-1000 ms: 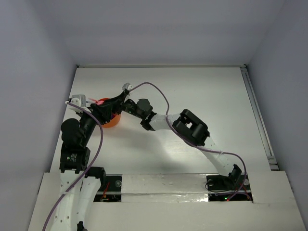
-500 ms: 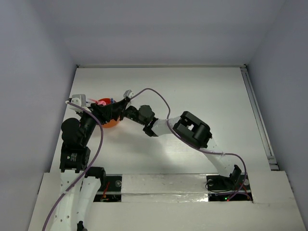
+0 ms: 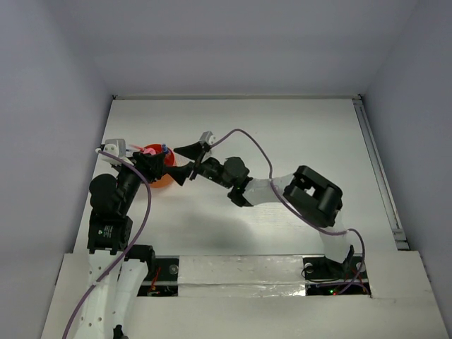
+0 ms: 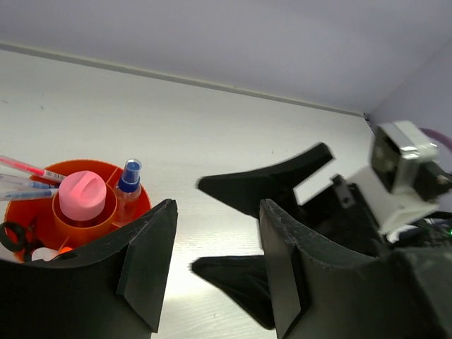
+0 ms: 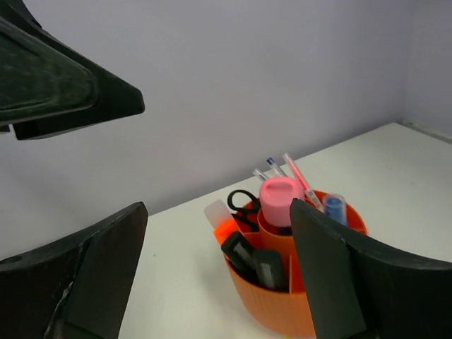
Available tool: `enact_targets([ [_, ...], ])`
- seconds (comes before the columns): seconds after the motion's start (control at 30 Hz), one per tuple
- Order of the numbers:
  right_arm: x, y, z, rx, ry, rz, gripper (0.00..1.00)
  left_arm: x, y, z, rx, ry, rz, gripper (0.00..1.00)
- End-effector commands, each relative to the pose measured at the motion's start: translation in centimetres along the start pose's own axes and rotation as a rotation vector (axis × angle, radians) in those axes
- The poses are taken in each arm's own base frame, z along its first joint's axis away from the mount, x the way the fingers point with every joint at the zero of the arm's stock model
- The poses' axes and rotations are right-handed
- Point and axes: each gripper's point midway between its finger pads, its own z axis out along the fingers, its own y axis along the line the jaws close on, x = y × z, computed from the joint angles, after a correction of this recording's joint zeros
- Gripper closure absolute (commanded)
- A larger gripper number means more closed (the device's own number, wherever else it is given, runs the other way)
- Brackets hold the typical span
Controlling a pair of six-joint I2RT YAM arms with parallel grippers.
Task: Sort the stationery into containers
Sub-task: Place the pen in the storage box, then reset both arms
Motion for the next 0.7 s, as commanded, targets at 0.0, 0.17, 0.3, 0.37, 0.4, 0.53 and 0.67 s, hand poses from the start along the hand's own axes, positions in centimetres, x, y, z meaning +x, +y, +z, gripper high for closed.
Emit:
enact_targets([
  [0.0,-4.6,-0.6,-2.4,0.106,-0.119,-0.036,0.12,-2.9,-1.3,-0.5,0.037,-0.088,0.026,0.53],
  [0.17,-10.2,-5.2,-9.7,0.469,-0.328,-0.077,0.14,-3.0,-1.5,-0.4,0.055,-0.089,0.011,0.51],
  [0.3,-15.1,-8.5,-17.1,0.799,-0.476,-0.151,0.00,-3.3,-2.3,-0.2,0.099,-0.102,0.000,0.44],
  [0.37,-16.4,-9.6,-19.2,0.929,-0.432,-0.269,0.00,-3.6,-3.4,-0.4,0.152,-0.102,-0.011,0.37],
  [0.4,-17.8,-10.0,-20.7,1.015,-0.442,-0.281,0.00,-3.9,-3.8,-0.6,0.170,-0.111,-0.011,0.30],
  [0.53,-20.3,-10.5,-24.1,1.190,-0.396,-0.418,0.00,-6.4,-6.1,-1.5,0.257,-0.170,-0.029,0.01],
  [0.67,-21.5,-9.9,-25.4,1.188,-0.407,-0.431,0.00,-7.6,-7.1,-1.7,0.298,-0.203,-0.049,0.01],
])
